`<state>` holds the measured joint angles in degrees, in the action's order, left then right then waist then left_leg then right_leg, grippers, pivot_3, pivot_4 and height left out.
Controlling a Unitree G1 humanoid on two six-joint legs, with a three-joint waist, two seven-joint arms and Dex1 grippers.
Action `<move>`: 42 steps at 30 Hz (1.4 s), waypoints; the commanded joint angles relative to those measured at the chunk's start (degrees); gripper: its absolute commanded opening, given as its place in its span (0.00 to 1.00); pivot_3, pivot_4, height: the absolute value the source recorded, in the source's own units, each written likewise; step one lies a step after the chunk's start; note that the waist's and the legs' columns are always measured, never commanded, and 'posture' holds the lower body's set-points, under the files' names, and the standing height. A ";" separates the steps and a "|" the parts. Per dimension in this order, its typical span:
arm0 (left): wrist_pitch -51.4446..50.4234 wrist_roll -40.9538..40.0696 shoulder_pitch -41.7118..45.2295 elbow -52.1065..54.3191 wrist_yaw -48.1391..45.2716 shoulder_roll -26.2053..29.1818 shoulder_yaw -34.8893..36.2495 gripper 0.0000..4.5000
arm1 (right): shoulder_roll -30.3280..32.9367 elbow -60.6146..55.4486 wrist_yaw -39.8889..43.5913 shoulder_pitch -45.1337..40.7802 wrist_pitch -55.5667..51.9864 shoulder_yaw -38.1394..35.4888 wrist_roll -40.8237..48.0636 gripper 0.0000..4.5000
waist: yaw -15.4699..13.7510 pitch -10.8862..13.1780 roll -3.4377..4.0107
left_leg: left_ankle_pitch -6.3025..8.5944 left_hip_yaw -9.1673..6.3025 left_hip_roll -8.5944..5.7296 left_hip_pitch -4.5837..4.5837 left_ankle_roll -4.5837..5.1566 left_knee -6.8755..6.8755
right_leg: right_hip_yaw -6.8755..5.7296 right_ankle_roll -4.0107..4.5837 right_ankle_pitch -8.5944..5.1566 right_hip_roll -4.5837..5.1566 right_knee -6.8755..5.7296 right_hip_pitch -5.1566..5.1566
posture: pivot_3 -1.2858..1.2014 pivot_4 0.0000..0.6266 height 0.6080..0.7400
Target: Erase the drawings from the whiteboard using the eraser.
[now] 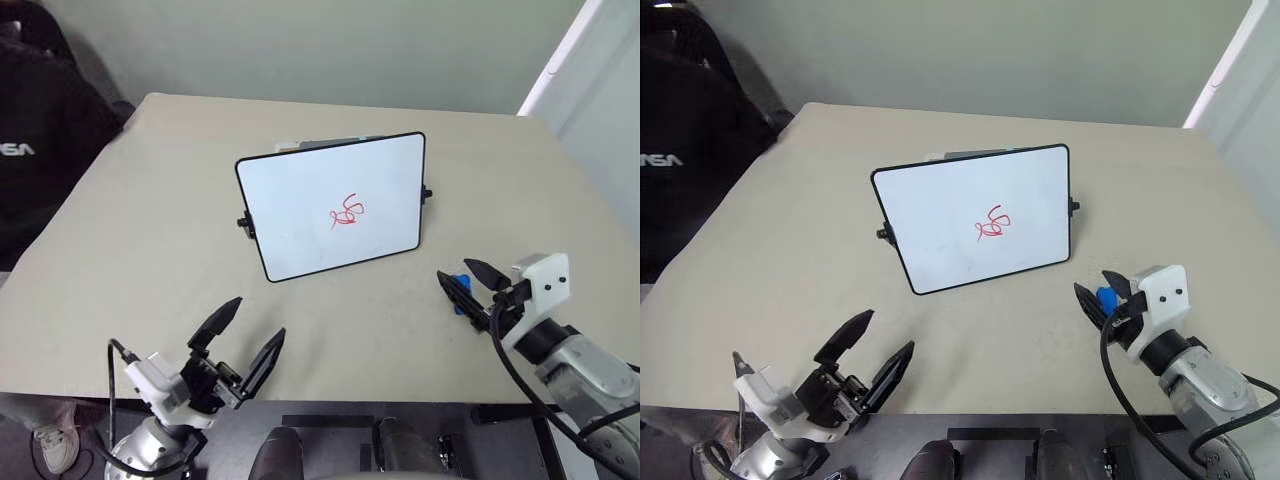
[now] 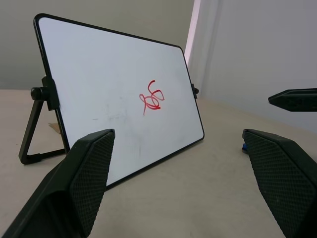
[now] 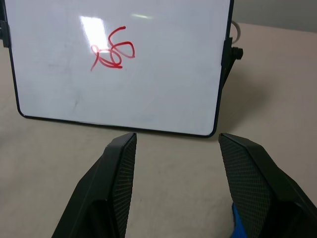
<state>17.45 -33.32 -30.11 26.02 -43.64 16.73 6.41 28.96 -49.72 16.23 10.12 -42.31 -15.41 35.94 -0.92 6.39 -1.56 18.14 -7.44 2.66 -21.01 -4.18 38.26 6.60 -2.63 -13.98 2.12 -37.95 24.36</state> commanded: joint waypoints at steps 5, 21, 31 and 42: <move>0.94 -0.11 0.17 1.36 -0.08 0.06 0.69 1.00 | 0.05 -1.77 0.18 1.42 2.90 -1.00 -0.38 0.62 | 0.00 0.00 0.00 | 0.00 0.00 0.00 -0.01 0.00 0.00 | 0.00 0.00 -0.01 0.00 0.01 0.00 | 0.52 0.24 1.00; 0.74 -0.15 0.22 1.68 -0.21 0.11 0.36 1.00 | 0.48 1.59 -4.37 -1.99 -5.30 -3.35 4.22 0.99 | -0.01 0.00 0.00 | 0.01 0.00 0.00 -0.01 0.00 0.00 | 0.00 0.00 -0.01 0.00 0.01 0.00 | 0.52 0.24 1.00; 1.02 0.29 -0.46 2.01 -0.43 -0.01 -0.64 1.00 | 2.79 6.97 -8.35 -6.70 -18.60 -3.39 4.60 1.00 | 0.02 0.00 0.00 | 0.00 0.00 0.00 0.00 0.00 0.00 | 0.01 0.00 -0.01 0.00 0.00 0.00 | 0.52 0.24 1.00; 1.33 0.41 -0.95 2.50 -0.64 0.07 -1.12 1.00 | 4.82 18.15 -7.17 -11.96 -21.16 0.11 -1.41 1.00 | -0.01 0.01 0.01 | 0.02 0.00 0.00 -0.01 0.03 -0.04 | 0.01 -0.04 -0.03 0.01 0.00 0.01 | 0.52 0.24 1.00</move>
<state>17.59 -33.15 -30.62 26.28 -43.79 16.82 5.58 32.81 -31.17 8.19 -0.96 -63.84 -14.68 35.48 -0.94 6.40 -1.55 18.16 -7.43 2.66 -21.03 -4.15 38.22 6.61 -2.66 -14.01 2.13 -37.95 24.37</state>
